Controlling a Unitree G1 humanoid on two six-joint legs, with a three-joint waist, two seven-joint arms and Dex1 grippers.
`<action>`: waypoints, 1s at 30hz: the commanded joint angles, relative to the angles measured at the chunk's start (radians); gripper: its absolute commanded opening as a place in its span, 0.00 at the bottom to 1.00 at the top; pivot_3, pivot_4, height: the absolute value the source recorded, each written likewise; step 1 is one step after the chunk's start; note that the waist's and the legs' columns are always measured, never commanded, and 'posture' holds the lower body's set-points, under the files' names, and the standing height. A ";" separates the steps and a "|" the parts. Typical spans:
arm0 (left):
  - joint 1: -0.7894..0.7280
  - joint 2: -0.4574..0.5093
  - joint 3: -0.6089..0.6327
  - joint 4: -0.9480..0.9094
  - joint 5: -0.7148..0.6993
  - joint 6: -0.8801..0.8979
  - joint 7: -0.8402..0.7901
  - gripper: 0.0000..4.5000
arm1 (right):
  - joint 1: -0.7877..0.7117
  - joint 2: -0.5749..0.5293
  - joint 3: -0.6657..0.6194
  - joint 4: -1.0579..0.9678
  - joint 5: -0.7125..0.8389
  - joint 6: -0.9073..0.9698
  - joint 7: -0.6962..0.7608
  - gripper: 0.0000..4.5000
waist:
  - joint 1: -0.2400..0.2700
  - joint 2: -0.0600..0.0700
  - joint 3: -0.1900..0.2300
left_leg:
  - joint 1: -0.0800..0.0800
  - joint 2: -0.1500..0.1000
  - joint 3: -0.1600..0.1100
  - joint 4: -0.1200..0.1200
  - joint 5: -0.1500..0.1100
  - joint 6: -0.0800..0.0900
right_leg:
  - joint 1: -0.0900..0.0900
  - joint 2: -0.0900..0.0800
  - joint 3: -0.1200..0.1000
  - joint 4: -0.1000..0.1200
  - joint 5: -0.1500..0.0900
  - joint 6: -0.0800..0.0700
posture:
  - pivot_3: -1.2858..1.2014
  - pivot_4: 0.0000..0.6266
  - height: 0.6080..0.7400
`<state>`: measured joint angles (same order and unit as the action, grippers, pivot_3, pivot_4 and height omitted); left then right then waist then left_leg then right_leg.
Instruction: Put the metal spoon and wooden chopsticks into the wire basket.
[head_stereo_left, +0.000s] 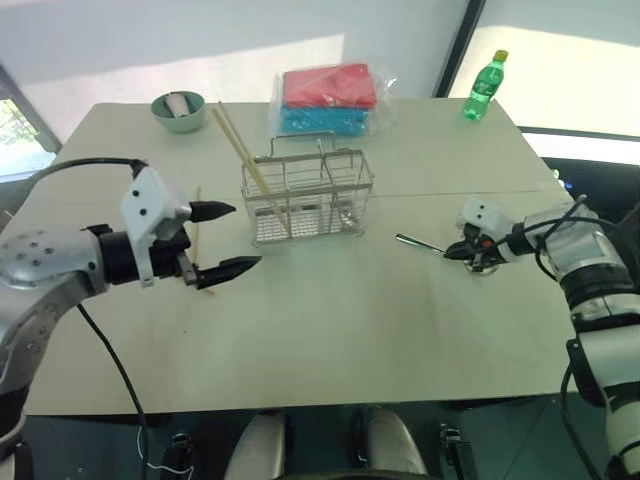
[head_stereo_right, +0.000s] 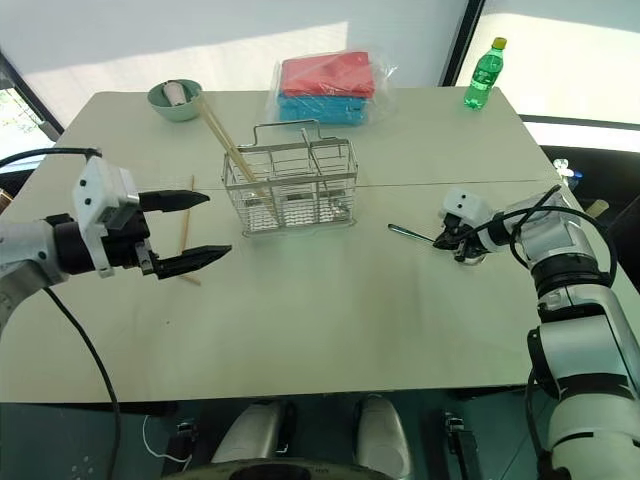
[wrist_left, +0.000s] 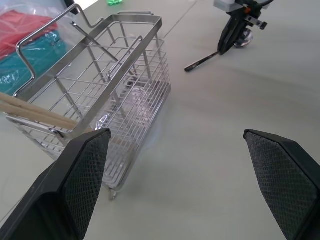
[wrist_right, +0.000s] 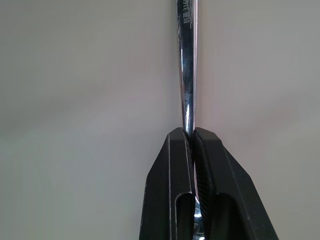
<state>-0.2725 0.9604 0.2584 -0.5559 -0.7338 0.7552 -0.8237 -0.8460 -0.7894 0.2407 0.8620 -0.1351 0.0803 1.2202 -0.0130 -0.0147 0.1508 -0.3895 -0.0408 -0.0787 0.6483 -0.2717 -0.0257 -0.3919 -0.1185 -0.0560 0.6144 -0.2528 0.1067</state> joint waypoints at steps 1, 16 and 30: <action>-0.024 -0.003 0.020 0.004 -0.006 -0.013 0.005 1.00 | 0.032 -0.023 -0.111 -0.166 0.094 0.059 -0.012 0.01 | 0.001 0.001 0.000 | 0.000 0.000 0.000 0.000 0.000 0.000 | 0.000 0.000 0.000 0.000 0.000 0.000 | 0.52 0.24 0.45; -0.152 -0.047 -0.010 0.030 -0.110 0.031 0.008 1.00 | -0.032 0.252 -0.437 -0.829 0.489 0.593 -0.465 0.01 | 0.000 0.000 0.000 | 0.001 0.001 -0.001 0.000 0.000 0.000 | -0.001 0.000 0.000 0.001 0.000 0.000 | 0.52 0.24 0.45; -0.163 -0.061 -0.008 0.000 -0.129 0.050 0.077 1.00 | -0.148 0.595 -0.310 -0.497 0.363 0.185 -0.729 0.01 | -0.004 -0.001 0.000 | -0.001 -0.001 -0.002 -0.001 0.001 -0.001 | -0.004 0.001 0.001 0.004 0.001 0.001 | 0.52 0.24 0.45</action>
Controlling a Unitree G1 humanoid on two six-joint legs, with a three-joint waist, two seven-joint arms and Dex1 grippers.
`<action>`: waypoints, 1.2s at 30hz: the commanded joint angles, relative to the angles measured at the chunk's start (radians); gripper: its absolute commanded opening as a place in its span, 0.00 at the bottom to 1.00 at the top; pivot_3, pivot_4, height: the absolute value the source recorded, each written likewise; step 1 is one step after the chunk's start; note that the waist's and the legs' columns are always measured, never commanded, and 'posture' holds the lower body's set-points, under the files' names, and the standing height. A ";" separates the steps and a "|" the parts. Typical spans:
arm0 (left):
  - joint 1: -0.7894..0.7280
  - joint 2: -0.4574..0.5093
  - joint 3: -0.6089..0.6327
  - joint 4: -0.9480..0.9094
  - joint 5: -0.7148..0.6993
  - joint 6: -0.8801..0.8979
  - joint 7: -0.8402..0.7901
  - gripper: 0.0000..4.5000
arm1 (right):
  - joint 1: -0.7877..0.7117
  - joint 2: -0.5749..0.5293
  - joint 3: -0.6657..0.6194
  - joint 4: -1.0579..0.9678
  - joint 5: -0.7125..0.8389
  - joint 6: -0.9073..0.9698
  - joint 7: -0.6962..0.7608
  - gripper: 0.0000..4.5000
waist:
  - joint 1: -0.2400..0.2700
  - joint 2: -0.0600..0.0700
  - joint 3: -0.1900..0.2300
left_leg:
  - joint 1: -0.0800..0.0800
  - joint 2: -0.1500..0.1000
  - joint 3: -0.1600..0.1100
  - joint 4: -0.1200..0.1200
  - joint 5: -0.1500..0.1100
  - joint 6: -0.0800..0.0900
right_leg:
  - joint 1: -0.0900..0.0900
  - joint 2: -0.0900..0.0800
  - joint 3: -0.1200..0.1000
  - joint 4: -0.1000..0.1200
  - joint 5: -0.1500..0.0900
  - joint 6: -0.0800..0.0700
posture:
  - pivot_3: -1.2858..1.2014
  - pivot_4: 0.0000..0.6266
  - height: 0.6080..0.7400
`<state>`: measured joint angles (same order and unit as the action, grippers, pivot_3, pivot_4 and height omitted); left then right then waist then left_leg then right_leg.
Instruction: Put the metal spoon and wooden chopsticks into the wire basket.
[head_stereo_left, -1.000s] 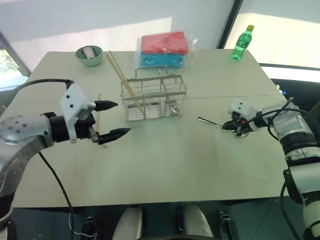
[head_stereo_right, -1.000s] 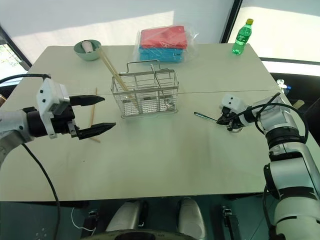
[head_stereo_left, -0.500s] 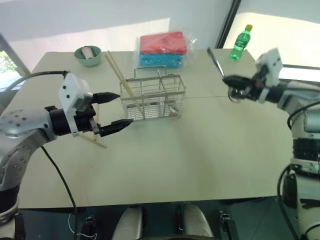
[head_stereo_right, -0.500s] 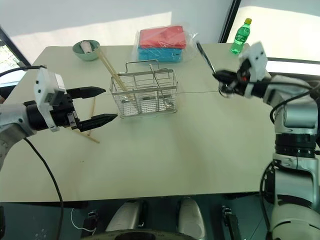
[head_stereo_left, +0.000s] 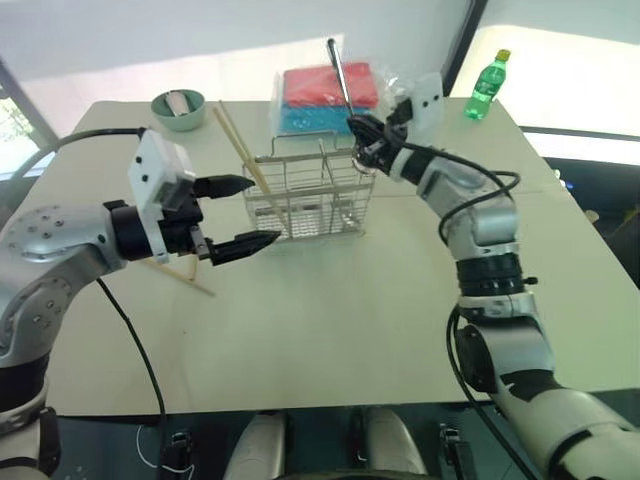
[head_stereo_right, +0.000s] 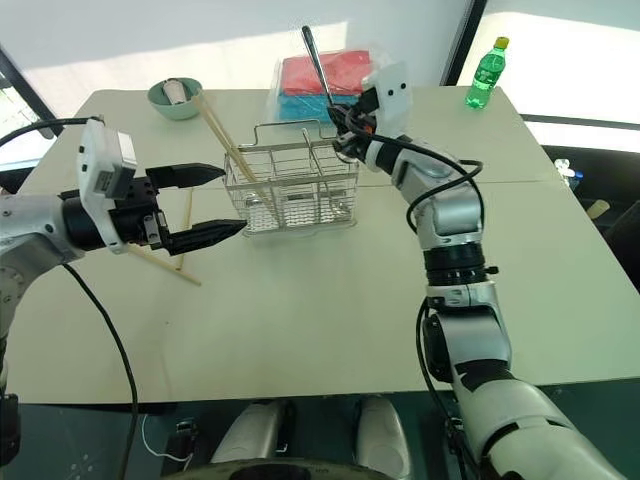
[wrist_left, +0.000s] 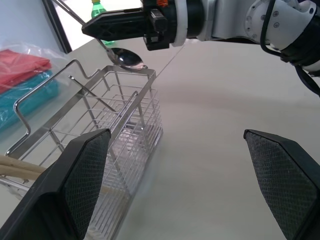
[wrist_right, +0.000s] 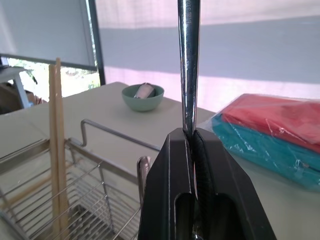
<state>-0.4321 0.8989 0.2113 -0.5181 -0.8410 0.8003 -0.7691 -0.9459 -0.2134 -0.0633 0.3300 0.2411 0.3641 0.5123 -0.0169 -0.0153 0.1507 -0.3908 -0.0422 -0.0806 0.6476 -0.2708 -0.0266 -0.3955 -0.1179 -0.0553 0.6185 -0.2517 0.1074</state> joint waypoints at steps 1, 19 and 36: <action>-0.002 0.001 0.043 -0.044 -0.028 0.011 0.030 1.00 | -0.051 0.026 -0.004 0.060 -0.016 -0.117 -0.024 0.01 | -0.001 0.000 0.000 | 0.000 0.000 0.000 0.000 0.000 0.000 | 0.000 0.000 0.000 0.001 0.000 0.000 | 0.52 0.24 0.45; -0.045 -0.066 0.122 0.028 -0.039 0.041 0.248 1.00 | 0.005 -0.115 -0.080 -0.159 0.103 -0.041 0.093 0.98 | 0.003 -0.002 -0.001 | 0.001 0.000 -0.001 0.000 0.001 -0.001 | -0.002 0.001 0.000 0.010 0.000 0.000 | 0.52 0.24 0.45; -0.295 -0.432 0.436 0.456 0.366 0.446 1.284 1.00 | 0.402 -0.552 -0.129 -0.767 0.557 0.389 0.459 0.98 | 0.016 -0.015 -0.003 | 0.004 0.001 -0.001 0.000 0.000 -0.001 | 0.001 0.000 0.000 0.006 -0.001 0.001 | 0.52 0.24 0.45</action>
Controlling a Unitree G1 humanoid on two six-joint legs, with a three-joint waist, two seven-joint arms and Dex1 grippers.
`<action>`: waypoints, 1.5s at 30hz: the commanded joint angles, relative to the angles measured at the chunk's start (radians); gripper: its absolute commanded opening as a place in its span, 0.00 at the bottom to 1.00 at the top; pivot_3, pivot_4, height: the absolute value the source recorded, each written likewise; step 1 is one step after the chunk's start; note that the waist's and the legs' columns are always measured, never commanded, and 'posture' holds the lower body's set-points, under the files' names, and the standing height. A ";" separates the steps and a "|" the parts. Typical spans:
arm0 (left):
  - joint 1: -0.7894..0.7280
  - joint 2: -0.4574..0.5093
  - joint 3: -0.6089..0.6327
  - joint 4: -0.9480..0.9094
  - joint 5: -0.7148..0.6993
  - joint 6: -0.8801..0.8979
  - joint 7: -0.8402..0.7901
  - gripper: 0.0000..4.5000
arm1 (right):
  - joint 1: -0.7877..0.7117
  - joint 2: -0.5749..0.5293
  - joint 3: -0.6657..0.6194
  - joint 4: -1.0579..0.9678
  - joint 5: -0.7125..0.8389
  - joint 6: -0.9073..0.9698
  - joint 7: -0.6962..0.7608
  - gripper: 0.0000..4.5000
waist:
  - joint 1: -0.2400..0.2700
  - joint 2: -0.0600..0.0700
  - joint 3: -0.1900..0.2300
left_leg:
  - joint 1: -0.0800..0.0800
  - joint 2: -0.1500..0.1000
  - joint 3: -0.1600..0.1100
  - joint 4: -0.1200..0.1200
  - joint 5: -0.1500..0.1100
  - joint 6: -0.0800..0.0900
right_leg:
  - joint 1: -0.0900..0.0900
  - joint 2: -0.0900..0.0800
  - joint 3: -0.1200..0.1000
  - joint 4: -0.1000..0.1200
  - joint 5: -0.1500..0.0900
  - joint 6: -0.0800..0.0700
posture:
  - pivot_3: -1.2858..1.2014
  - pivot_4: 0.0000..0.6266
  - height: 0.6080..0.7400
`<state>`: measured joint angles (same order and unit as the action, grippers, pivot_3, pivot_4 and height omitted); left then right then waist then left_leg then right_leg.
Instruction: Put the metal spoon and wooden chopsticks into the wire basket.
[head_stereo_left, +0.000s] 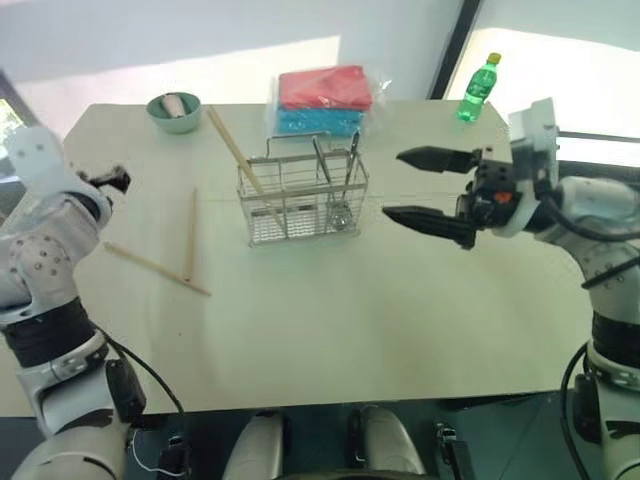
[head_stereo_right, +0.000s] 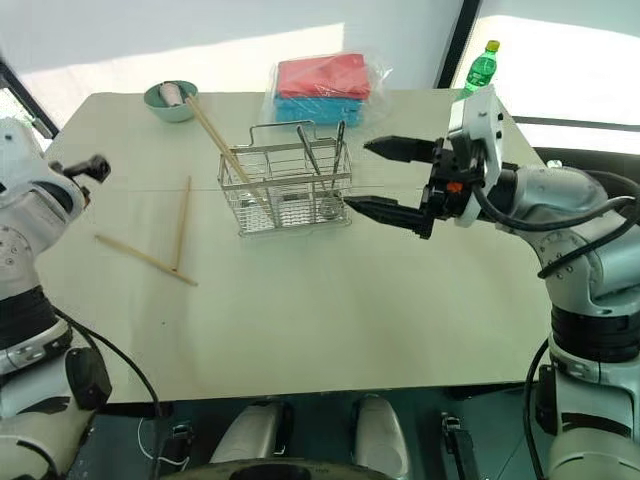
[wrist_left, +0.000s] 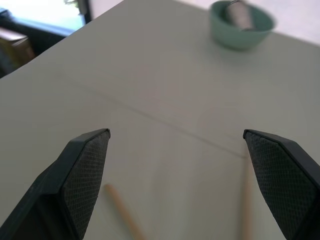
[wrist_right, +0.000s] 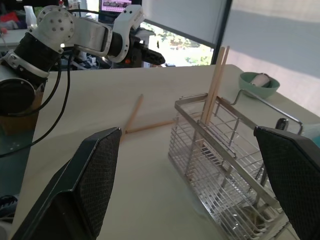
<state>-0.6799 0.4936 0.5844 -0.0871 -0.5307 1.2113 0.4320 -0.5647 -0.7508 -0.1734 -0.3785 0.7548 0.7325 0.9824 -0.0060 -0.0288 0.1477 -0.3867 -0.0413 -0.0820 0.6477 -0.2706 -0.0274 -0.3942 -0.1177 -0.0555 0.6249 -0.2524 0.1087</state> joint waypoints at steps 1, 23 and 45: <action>-0.059 -0.043 0.080 0.036 0.070 0.048 0.099 1.00 | 0.031 -0.018 -0.020 -0.068 0.052 0.026 -0.012 0.98 | 0.014 -0.002 0.000 | -0.001 0.000 0.000 0.000 0.000 0.000 | 0.000 0.000 0.000 0.000 0.000 0.000 | 0.52 0.24 0.45; -0.263 -0.114 0.107 0.778 0.225 -0.317 0.109 0.95 | 0.199 0.023 -0.044 -0.217 0.182 0.048 -0.195 0.99 | 0.047 -0.003 -0.003 | -0.004 -0.002 0.000 0.000 0.001 -0.003 | -0.001 -0.002 -0.001 -0.005 0.002 0.002 | 0.52 0.24 0.45; -0.280 0.006 0.082 0.826 0.216 -0.205 0.113 0.01 | 0.222 -0.004 -0.072 -0.215 0.213 0.038 -0.241 1.00 | 0.044 0.000 -0.004 | -0.003 -0.002 0.000 0.000 0.001 -0.003 | 0.000 -0.003 -0.001 -0.005 0.002 0.003 | 0.52 0.24 0.45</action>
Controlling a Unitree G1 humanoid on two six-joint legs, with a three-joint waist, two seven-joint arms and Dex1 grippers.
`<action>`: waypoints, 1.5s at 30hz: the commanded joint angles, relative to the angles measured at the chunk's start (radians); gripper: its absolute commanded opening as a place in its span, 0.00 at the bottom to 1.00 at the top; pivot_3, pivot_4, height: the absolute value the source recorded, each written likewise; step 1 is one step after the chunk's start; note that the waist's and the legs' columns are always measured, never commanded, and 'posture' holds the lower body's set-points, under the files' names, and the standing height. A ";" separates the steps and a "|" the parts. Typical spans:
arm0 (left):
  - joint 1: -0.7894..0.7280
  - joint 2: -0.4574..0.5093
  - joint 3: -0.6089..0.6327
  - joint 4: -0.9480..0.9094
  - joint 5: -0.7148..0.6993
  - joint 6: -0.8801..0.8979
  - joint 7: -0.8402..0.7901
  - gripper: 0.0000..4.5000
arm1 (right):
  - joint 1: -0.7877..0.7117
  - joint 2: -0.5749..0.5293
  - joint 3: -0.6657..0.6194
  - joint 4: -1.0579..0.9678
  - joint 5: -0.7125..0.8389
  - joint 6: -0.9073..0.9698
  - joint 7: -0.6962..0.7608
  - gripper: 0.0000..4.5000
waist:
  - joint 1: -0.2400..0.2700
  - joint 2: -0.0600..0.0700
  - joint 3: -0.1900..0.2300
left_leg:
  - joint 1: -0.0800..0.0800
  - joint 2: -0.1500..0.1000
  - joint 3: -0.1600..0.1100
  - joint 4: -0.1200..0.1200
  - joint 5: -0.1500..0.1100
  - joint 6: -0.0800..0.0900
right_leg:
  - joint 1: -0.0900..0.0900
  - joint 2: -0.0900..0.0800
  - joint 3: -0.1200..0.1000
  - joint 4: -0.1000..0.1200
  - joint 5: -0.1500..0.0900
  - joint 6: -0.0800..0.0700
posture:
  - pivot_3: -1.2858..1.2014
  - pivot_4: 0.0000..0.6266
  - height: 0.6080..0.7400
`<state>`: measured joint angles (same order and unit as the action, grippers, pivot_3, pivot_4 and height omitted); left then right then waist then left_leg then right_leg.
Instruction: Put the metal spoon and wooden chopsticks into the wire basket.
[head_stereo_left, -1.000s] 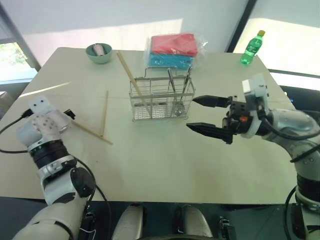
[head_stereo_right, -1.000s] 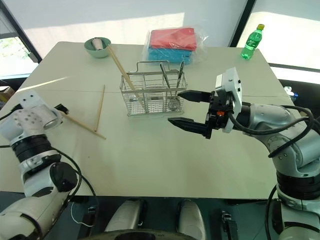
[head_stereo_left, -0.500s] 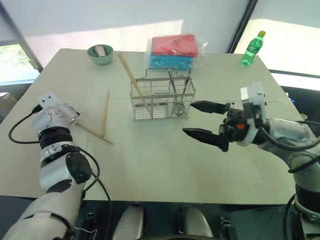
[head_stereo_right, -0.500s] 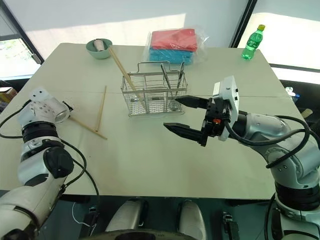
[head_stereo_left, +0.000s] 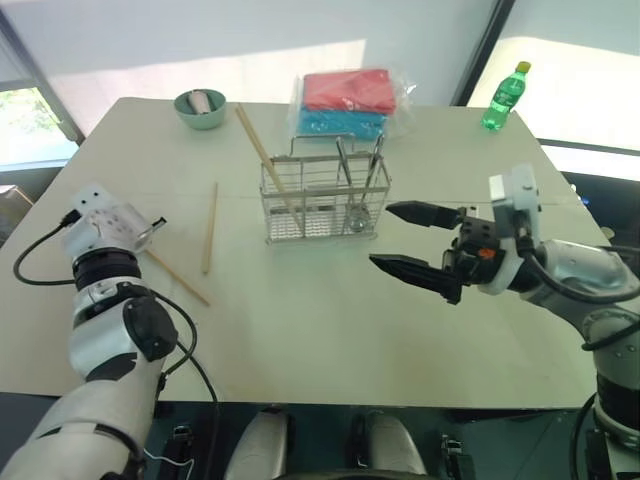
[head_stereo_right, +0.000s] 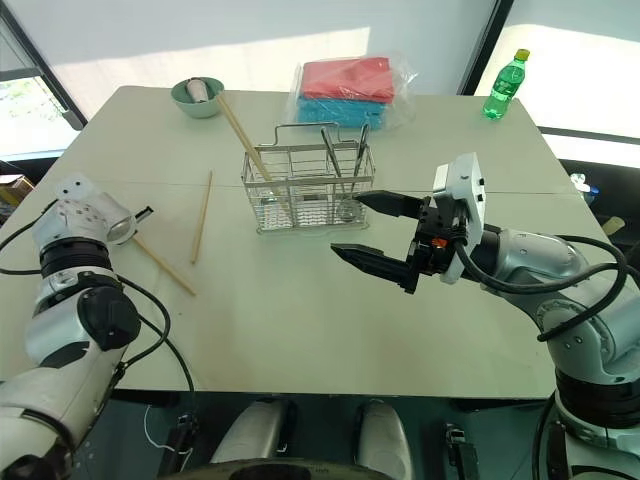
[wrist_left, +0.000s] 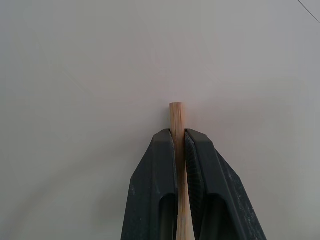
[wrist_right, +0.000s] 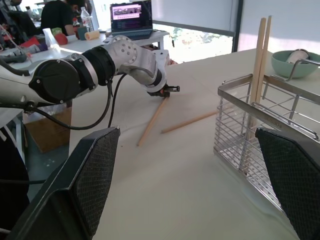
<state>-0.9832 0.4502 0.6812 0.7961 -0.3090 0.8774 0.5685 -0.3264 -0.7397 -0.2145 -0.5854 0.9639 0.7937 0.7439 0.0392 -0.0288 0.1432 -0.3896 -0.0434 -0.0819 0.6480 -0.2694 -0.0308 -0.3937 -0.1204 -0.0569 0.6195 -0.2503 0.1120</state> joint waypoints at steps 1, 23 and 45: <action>0.032 0.081 -0.033 -0.093 -0.004 0.191 -0.052 0.01 | -0.017 -0.018 -0.030 -0.004 0.002 -0.025 -0.001 1.00 | -0.005 -0.001 0.000 | 0.000 0.000 0.000 0.000 0.000 0.000 | 0.000 0.000 0.000 0.000 0.000 0.000 | 0.52 0.24 0.45; -0.333 0.076 -0.377 -0.506 -0.171 -0.409 -0.983 0.01 | -0.036 -0.027 0.008 0.036 -0.032 -0.038 0.015 1.00 | -0.010 -0.001 0.005 | -0.003 0.000 0.002 -0.001 -0.001 0.002 | -0.001 -0.004 0.000 -0.006 0.000 0.000 | 0.52 0.24 0.45; -0.205 -0.208 -0.469 -0.409 -0.085 -0.679 -0.966 0.01 | 0.177 0.024 -0.061 -0.158 0.050 -0.049 -0.217 1.00 | -0.001 -0.002 0.005 | -0.002 0.001 0.001 0.001 -0.001 0.004 | 0.002 0.001 -0.001 -0.006 0.000 0.000 | 0.52 0.24 0.45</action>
<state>-1.1842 0.2424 0.2186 0.4029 -0.4027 0.2311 -0.3882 -0.1454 -0.7228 -0.2419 -0.7065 0.9892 0.7667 0.5413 0.0381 -0.0309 0.1482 -0.3912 -0.0420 -0.0807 0.6488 -0.2708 -0.0265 -0.3920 -0.1191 -0.0577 0.6140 -0.2498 0.1123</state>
